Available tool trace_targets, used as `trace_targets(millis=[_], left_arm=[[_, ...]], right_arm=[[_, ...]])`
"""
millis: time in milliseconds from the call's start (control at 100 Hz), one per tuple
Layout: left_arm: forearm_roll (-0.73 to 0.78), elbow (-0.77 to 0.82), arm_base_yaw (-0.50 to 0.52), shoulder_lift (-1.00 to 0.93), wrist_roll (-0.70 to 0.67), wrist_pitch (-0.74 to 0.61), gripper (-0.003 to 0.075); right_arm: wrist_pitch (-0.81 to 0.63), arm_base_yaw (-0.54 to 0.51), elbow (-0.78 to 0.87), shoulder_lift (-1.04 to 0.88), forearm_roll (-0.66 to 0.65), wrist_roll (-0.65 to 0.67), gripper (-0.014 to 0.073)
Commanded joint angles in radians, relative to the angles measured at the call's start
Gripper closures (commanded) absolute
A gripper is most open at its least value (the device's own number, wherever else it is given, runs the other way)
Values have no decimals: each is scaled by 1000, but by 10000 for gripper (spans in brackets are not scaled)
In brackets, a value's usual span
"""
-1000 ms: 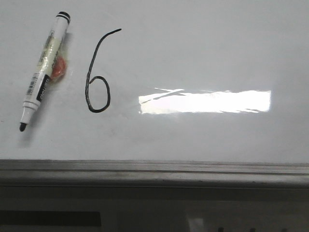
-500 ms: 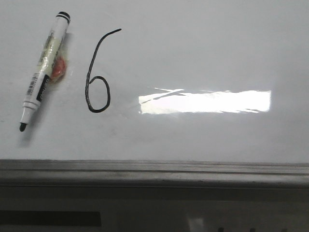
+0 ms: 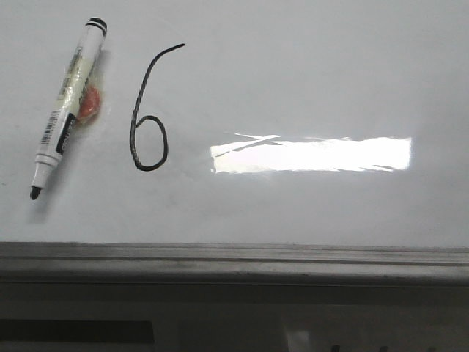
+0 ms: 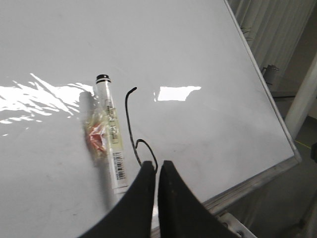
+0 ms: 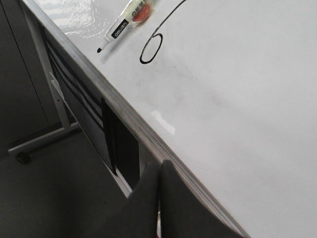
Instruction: Write number 6 on whiteboard
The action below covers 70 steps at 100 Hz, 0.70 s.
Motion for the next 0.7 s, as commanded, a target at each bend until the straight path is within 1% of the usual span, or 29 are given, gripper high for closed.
trace_targets(millis=[0, 140, 390, 580, 690], left_arm=[[2, 4, 36, -33, 0, -74, 741], [2, 52, 144, -104, 0, -71, 741], [2, 113, 377, -202, -1, -66, 741], [2, 113, 521, -206, -1, 68, 741], [65, 113, 571, -206, -1, 171, 741]], right_arm=[[-73, -7, -25, 4, -12, -8, 657], [-73, -7, -25, 4, -12, -8, 657], [-73, -7, -25, 4, -12, -8, 657], [-73, -7, -25, 4, -12, -8, 657], [-73, -7, -25, 4, -12, -8, 657]])
